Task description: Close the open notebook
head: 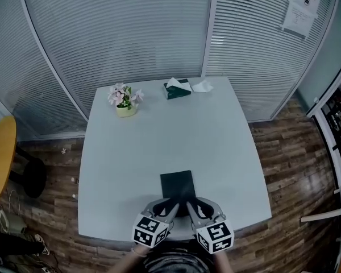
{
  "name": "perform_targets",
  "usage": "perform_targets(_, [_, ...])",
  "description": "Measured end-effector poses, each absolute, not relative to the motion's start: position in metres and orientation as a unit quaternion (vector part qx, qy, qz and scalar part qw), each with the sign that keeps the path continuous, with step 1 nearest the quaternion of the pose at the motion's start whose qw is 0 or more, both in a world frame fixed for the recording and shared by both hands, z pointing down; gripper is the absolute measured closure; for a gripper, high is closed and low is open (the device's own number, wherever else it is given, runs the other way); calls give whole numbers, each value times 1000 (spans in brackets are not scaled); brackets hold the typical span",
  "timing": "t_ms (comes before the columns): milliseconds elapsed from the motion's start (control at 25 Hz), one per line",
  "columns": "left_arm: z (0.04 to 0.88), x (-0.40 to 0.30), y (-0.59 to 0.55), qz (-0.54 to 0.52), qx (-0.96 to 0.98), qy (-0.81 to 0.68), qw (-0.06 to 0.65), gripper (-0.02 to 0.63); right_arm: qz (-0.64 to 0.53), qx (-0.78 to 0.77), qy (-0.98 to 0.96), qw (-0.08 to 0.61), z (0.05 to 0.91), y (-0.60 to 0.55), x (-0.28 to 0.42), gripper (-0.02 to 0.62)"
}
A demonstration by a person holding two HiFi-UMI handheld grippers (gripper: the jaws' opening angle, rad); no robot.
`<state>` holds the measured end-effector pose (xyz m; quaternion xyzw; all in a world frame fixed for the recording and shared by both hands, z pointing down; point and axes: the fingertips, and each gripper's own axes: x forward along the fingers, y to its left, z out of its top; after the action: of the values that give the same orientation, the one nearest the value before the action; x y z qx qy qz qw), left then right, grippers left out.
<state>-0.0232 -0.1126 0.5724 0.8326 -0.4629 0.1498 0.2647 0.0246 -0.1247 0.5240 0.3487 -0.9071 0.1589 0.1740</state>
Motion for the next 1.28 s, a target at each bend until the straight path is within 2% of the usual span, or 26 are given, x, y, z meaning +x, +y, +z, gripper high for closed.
perform_targets(200, [550,-31,-111,128,839,-467,249,501,155,328,-916,173,522,-122,7,529])
perform_targets(880, [471,-61,-106,73,846,-502,166,601,103,283,-945,126,466,-119,-37,592])
perform_targets(1280, [424,-74,-110,50,843,-526,99,601,63,275,-955,91,421,-121,-49,593])
